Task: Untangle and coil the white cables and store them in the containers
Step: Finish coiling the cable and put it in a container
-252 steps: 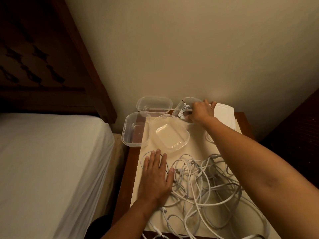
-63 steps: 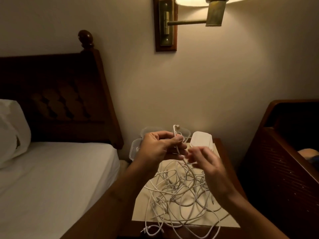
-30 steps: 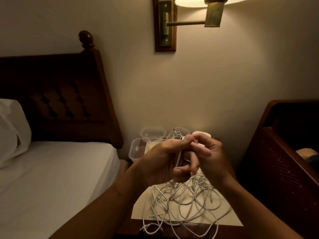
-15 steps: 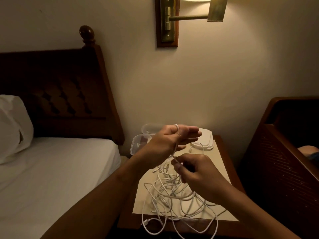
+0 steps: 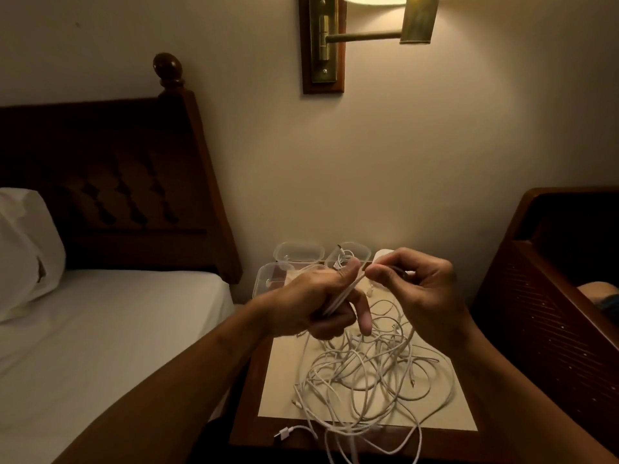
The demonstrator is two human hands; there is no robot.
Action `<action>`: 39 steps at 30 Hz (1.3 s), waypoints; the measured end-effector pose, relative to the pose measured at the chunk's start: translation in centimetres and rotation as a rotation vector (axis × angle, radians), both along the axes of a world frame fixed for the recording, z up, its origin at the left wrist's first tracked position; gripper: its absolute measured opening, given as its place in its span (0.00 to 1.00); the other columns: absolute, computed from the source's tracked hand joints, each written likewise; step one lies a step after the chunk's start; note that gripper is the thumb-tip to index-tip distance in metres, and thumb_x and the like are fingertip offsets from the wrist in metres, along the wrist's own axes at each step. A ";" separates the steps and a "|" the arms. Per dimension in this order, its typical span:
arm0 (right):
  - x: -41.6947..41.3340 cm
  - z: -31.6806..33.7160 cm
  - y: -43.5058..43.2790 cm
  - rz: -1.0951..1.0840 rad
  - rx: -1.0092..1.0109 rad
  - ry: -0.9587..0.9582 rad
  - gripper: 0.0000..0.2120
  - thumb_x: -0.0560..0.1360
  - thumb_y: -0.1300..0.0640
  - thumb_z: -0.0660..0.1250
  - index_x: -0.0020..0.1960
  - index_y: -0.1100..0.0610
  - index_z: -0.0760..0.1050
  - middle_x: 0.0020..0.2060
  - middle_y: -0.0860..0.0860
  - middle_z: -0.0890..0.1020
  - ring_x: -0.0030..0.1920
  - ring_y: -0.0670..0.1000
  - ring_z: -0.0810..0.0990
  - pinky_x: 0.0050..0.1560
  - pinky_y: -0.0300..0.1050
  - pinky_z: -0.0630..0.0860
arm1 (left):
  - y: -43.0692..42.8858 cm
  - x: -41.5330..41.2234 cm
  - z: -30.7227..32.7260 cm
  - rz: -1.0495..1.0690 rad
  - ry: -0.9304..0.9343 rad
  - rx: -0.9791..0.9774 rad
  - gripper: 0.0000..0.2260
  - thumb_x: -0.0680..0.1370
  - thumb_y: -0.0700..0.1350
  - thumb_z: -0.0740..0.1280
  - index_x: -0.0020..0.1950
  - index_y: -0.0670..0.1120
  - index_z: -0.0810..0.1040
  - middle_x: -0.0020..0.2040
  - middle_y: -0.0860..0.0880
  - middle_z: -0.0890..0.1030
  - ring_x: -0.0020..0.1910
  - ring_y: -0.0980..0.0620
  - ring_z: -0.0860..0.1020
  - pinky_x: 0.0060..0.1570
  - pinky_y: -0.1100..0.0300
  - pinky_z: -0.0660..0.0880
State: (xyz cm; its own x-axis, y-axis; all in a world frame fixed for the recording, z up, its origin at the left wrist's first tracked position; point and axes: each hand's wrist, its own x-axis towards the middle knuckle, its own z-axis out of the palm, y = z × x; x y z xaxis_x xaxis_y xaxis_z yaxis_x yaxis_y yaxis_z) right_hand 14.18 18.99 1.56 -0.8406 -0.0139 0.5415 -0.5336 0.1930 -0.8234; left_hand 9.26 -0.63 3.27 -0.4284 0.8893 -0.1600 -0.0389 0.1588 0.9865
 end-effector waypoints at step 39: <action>0.6 0.0 1.3 -0.072 0.387 0.263 0.06 0.79 0.56 0.69 0.49 0.56 0.85 0.41 0.45 0.84 0.41 0.50 0.84 0.38 0.51 0.79 | 1.7 1.5 -1.6 0.030 -0.096 0.097 0.42 0.83 0.66 0.39 0.59 0.32 0.76 0.26 0.44 0.75 0.17 0.55 0.59 0.20 0.65 0.58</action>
